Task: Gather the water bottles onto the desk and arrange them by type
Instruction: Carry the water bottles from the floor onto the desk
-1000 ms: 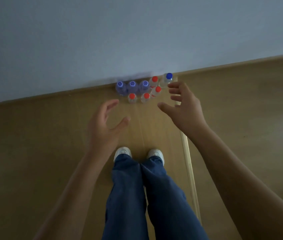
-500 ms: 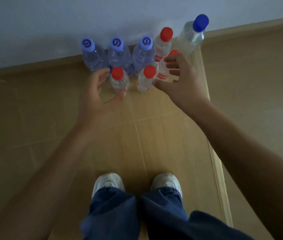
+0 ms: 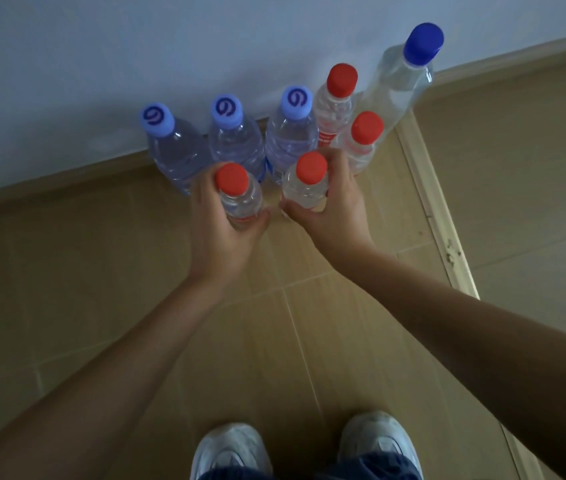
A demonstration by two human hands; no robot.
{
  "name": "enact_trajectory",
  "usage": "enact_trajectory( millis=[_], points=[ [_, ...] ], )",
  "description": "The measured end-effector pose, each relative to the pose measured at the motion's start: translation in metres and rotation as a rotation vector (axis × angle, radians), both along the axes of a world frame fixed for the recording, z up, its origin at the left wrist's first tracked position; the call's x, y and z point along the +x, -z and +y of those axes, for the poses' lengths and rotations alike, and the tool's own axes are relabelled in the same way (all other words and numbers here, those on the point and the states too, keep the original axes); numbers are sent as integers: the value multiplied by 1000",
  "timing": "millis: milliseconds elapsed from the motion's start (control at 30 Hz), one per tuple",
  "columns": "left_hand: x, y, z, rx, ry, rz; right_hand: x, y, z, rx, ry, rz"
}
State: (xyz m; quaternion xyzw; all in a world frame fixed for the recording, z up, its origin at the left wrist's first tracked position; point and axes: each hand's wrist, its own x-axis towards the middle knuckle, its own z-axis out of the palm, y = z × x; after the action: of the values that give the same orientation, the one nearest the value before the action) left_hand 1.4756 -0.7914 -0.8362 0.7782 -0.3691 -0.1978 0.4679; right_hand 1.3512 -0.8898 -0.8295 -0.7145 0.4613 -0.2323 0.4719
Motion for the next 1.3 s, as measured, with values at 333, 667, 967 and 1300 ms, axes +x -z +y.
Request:
enact_trajectory(
  millis=[333,667,967,1300],
  points=[
    [4,-49,18,19,51,105,-24,-52,11,79,24,-13],
    [-34,-360,44,-68,163,137,-73,-359,44,72,12,-133],
    [-85,-665,22,-89,294,67,-136,-650,58,-32,131,-209],
    [-175,-852,-17,-140,629,103,-241,-840,79,-202,447,-305]
  ],
)
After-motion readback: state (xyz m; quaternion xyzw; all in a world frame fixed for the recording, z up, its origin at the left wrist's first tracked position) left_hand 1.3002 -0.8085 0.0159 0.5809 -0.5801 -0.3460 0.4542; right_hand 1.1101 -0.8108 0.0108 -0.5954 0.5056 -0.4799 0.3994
